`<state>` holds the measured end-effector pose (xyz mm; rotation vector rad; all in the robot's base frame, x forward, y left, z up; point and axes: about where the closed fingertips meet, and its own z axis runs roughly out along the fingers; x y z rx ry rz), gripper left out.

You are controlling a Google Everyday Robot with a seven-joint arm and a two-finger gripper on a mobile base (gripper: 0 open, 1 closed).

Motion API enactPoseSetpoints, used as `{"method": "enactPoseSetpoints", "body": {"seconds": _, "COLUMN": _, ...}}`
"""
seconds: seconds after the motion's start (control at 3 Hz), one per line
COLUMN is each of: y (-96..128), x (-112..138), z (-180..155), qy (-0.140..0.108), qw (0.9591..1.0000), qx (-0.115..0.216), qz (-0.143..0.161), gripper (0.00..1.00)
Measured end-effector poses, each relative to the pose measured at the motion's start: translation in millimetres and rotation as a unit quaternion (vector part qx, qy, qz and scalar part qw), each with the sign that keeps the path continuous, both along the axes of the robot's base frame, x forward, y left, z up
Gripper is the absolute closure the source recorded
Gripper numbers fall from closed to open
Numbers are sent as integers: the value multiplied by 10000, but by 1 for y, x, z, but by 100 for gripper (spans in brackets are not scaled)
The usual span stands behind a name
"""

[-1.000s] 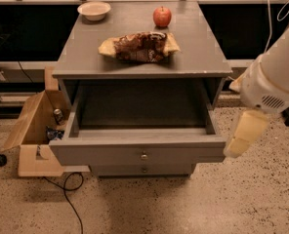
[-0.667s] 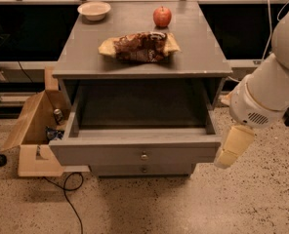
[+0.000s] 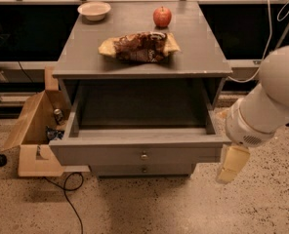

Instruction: Close top drawer

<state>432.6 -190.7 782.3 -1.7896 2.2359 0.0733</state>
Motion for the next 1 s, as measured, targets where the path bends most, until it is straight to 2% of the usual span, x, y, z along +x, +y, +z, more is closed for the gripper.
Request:
{"method": "enactPoseSetpoints", "body": {"seconds": 0.67, "y": -20, "x": -7, "z": -88, "qy": 144, "qw": 9973, "qx": -92, "qz": 719, "gripper": 2}}
{"method": "enactPoseSetpoints", "body": {"seconds": 1.0, "y": -26, "x": -8, "z": -113, "qy": 228, "qw": 9964, "qx": -188, "qz": 798, "gripper": 25}}
